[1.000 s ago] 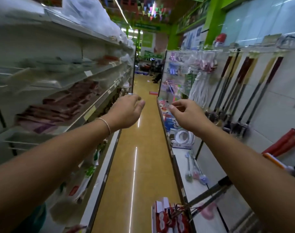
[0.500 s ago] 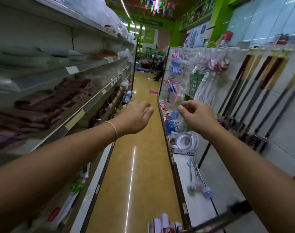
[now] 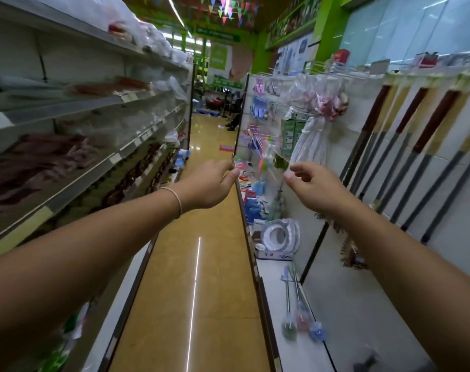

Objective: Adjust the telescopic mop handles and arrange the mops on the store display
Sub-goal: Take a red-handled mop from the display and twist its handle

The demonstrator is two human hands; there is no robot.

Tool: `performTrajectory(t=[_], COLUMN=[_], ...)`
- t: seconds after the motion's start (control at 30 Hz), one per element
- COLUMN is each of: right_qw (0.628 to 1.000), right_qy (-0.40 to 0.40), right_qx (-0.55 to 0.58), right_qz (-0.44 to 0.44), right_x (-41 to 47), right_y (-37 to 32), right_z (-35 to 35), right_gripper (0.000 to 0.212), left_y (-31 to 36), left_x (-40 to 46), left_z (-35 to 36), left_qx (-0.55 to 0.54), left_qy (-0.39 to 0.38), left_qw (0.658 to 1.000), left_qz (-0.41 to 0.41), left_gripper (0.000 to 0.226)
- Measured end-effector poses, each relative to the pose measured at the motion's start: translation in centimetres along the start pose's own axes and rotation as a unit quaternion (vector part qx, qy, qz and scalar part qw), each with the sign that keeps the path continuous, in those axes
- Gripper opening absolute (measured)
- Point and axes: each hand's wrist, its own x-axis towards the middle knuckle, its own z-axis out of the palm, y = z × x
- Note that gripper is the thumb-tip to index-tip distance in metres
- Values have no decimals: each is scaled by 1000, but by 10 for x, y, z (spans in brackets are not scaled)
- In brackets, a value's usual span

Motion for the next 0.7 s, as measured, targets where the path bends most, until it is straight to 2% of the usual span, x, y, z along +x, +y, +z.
performTrajectory(t=[0.17,0.47,0.6,0.7], right_qw=[997,978,958,937], right_qy=[-24,8,22,46], right_qx=[-68,-103,-114,-105], right_qz=[40,179,263,331], right_x=[19,43,53,54], right_y=[47,144,185,206], right_z=[0,4,3,4], right_gripper=[55,51,58,55], left_y=[4,15,31,43], left_x=[54,160,209,237], left_z=[47,167,216,246], left_qx=[-32,-74,-97,-124], left_qy=[-31,-120,-168,-207], left_qw=[998,981,961,939], left_qz=[36,134,194,246], left_gripper=[38,39,42,47])
